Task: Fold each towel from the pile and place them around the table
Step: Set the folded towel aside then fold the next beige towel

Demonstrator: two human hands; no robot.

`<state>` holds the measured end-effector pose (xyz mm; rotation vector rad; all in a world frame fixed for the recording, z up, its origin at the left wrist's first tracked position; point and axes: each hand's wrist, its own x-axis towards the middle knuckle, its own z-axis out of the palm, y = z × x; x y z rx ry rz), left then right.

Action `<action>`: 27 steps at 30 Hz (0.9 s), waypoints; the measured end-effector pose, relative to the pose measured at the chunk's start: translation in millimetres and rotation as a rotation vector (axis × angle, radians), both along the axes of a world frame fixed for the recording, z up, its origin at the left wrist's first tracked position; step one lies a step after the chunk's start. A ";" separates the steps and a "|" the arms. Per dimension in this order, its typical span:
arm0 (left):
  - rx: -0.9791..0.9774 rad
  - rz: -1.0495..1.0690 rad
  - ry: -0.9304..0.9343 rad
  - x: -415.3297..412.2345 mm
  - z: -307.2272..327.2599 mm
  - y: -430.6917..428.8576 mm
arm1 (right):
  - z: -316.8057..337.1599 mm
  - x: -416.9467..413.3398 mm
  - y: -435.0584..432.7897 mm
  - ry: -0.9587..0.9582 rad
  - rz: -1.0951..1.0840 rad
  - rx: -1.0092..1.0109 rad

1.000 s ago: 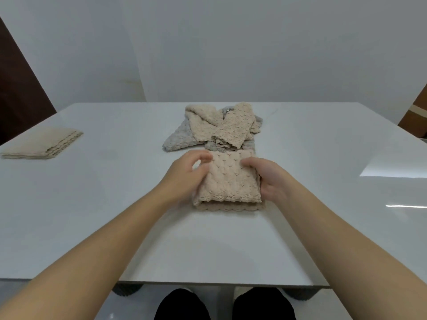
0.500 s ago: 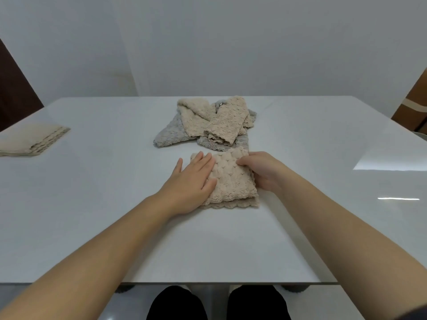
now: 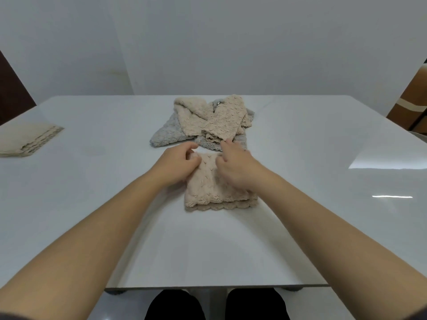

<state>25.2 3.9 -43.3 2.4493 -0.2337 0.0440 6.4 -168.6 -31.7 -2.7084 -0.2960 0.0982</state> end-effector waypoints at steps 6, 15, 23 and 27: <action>-0.208 -0.005 0.084 -23.3 -1.0 26.4 | -16.5 -2.9 -10.8 0.060 0.117 -0.126; -0.398 -0.073 0.528 -41.3 14.5 35.2 | -35.5 -7.2 -10.6 -0.072 0.161 -0.040; -0.271 -0.213 0.811 -32.9 27.4 24.8 | -38.6 -7.4 -11.5 -0.088 0.149 -0.021; -0.257 -0.180 0.784 -26.1 30.1 19.4 | -37.6 -7.8 -11.1 -0.096 0.146 -0.015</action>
